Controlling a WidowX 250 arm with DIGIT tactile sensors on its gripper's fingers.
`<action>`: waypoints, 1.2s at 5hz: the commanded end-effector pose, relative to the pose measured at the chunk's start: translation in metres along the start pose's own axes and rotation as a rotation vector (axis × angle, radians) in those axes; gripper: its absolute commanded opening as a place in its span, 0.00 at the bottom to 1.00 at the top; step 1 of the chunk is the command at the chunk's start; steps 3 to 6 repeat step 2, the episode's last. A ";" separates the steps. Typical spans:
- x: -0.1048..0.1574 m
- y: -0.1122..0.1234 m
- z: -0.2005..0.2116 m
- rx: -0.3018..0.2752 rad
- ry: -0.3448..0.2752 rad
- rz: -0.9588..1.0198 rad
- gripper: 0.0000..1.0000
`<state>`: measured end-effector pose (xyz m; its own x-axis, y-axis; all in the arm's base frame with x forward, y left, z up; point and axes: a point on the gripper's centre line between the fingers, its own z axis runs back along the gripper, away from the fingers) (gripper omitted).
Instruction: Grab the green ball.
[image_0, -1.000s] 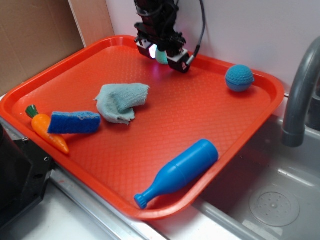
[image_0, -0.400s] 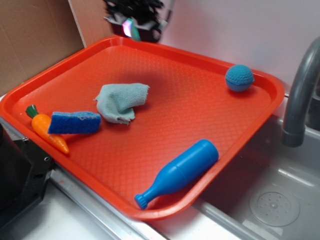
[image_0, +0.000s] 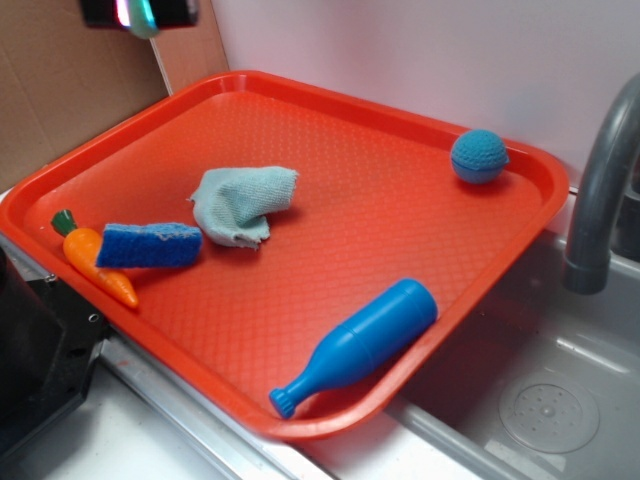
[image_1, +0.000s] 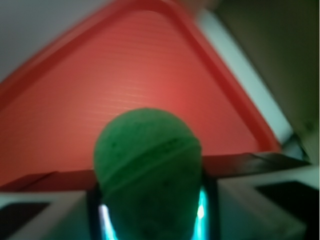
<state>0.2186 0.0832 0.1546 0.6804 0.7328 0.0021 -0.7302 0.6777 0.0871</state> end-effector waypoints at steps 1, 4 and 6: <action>-0.005 0.032 0.014 0.027 -0.159 0.428 0.00; -0.001 0.039 0.008 0.014 -0.198 0.398 0.00; -0.001 0.039 0.008 0.014 -0.198 0.398 0.00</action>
